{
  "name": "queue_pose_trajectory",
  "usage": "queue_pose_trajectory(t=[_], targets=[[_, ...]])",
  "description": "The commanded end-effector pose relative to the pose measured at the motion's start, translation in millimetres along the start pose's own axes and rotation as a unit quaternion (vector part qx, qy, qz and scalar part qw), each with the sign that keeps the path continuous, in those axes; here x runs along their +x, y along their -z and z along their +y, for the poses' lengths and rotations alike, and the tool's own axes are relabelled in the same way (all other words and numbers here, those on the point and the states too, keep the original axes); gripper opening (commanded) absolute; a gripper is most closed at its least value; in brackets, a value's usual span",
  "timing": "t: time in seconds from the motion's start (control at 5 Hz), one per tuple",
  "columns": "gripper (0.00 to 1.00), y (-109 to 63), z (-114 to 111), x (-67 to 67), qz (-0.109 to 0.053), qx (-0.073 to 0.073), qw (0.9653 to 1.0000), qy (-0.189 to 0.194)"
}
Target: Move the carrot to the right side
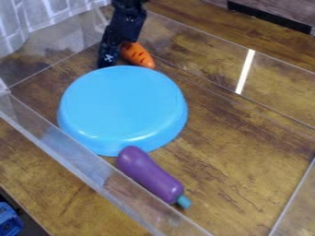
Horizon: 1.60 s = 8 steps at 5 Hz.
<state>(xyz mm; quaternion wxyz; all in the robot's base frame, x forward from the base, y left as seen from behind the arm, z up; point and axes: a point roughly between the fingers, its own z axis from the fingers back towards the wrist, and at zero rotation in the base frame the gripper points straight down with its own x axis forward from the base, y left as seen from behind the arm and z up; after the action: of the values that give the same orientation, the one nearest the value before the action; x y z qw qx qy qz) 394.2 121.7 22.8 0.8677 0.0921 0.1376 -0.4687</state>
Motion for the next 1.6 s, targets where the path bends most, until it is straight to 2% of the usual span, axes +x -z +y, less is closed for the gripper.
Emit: queue_pose_trajectory(t=[0.0,0.4,0.8,1.0,1.4], targets=[[0.0,-26.3,2.2,1.9,-0.013,0.034,0.9992,0.017],[0.0,-26.0,10.1,4.5,-0.016,0.044,0.9981,0.041],[0.0,-27.0,23.6,15.1,-0.016,0.04,0.9988,0.024],[0.0,-24.1,24.7,25.3,-0.017,0.044,0.9982,0.037],[0.0,-33.2,28.0,19.6,-0.022,0.06,0.995,0.077]])
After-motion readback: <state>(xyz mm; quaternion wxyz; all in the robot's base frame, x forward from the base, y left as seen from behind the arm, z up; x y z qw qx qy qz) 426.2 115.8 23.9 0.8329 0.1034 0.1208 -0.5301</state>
